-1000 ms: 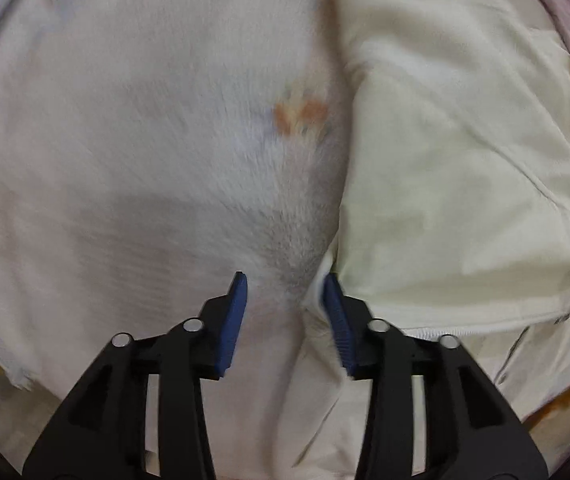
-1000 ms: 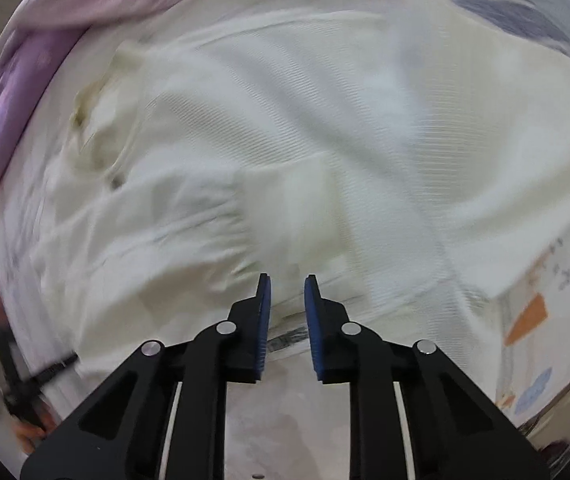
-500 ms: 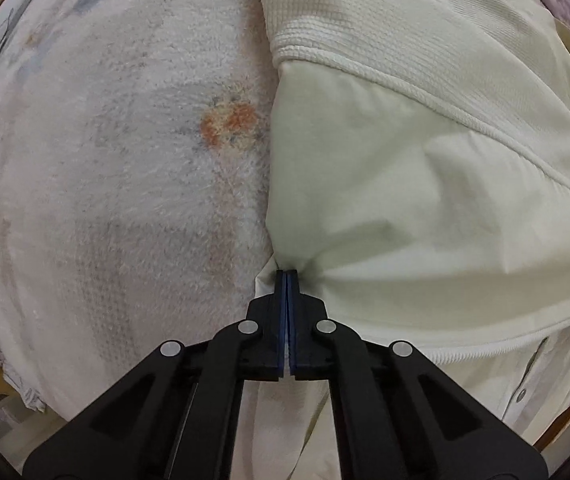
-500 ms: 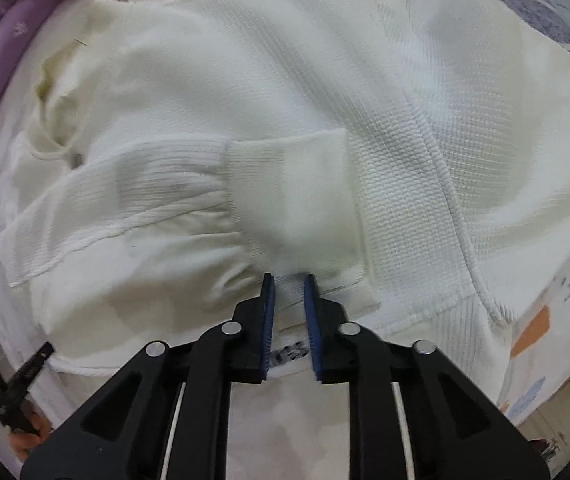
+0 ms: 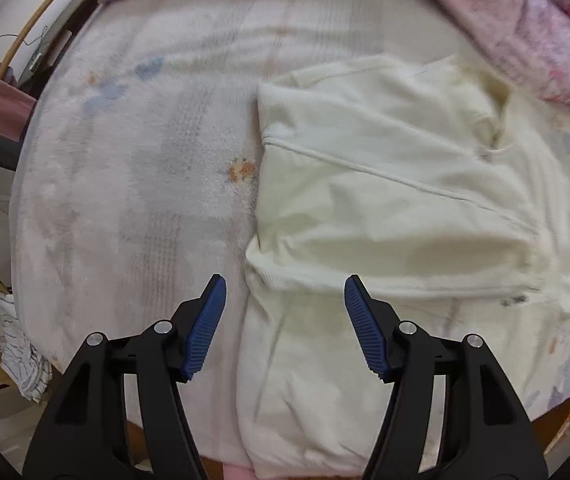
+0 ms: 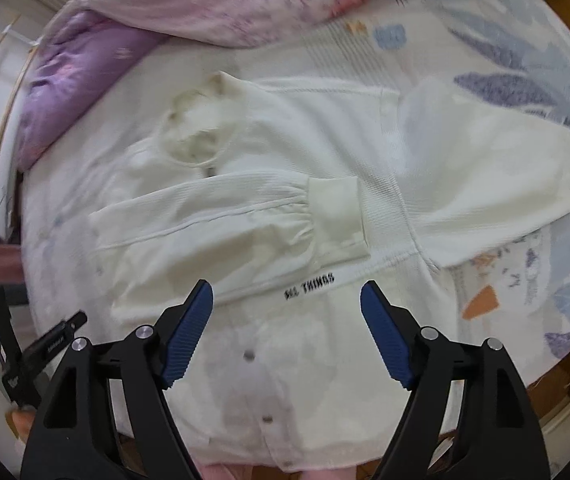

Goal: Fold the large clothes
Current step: 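Withdraw both grippers and move toward the other outstretched sleeve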

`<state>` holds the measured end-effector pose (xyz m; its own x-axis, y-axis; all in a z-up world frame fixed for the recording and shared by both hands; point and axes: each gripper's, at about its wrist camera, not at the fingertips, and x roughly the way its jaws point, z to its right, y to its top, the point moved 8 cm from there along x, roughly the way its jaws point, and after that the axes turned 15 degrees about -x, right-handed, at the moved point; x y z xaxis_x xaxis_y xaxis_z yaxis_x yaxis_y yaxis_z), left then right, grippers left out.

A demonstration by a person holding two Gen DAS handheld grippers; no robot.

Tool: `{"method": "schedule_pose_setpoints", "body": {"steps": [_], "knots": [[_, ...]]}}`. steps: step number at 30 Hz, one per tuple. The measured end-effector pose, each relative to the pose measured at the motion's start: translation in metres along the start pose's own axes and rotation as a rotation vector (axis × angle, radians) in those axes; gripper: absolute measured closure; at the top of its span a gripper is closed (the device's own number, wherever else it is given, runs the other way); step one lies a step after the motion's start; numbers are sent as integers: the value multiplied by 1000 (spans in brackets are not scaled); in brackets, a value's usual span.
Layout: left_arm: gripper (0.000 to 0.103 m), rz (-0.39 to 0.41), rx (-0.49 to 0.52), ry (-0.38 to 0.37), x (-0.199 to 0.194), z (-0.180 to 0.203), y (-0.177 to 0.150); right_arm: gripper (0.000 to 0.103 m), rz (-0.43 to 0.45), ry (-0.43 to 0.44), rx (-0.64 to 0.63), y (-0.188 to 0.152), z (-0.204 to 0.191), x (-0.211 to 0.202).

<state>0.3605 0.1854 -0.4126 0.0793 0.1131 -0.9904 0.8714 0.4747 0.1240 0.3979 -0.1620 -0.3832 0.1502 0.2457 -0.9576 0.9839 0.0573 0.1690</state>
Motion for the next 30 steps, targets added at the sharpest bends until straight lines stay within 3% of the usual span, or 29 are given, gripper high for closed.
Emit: {"method": "schedule_pose_setpoints", "body": {"steps": [3, 9, 17, 19, 24, 27, 30], "knots": [[40, 13, -2, 33, -26, -6, -17, 27, 12, 3, -32, -16, -5, -31], [40, 32, -35, 4, -80, -8, -64, 24, 23, 18, -124, -62, -3, -83], [40, 46, -12, -64, -119, 6, -127, 24, 61, 0, -33, -127, 25, -134], [40, 49, 31, -117, -129, 17, -145, 24, 86, -16, 10, -142, 33, -144], [40, 101, 190, -99, -149, 44, -183, 23, 156, -66, 123, -181, 54, -173], [40, 137, 273, -159, -165, 65, -207, 23, 184, -94, 191, -204, 70, -185], [40, 122, 319, -236, -176, 87, -231, 23, 203, -112, 247, -223, 83, -194]]}}
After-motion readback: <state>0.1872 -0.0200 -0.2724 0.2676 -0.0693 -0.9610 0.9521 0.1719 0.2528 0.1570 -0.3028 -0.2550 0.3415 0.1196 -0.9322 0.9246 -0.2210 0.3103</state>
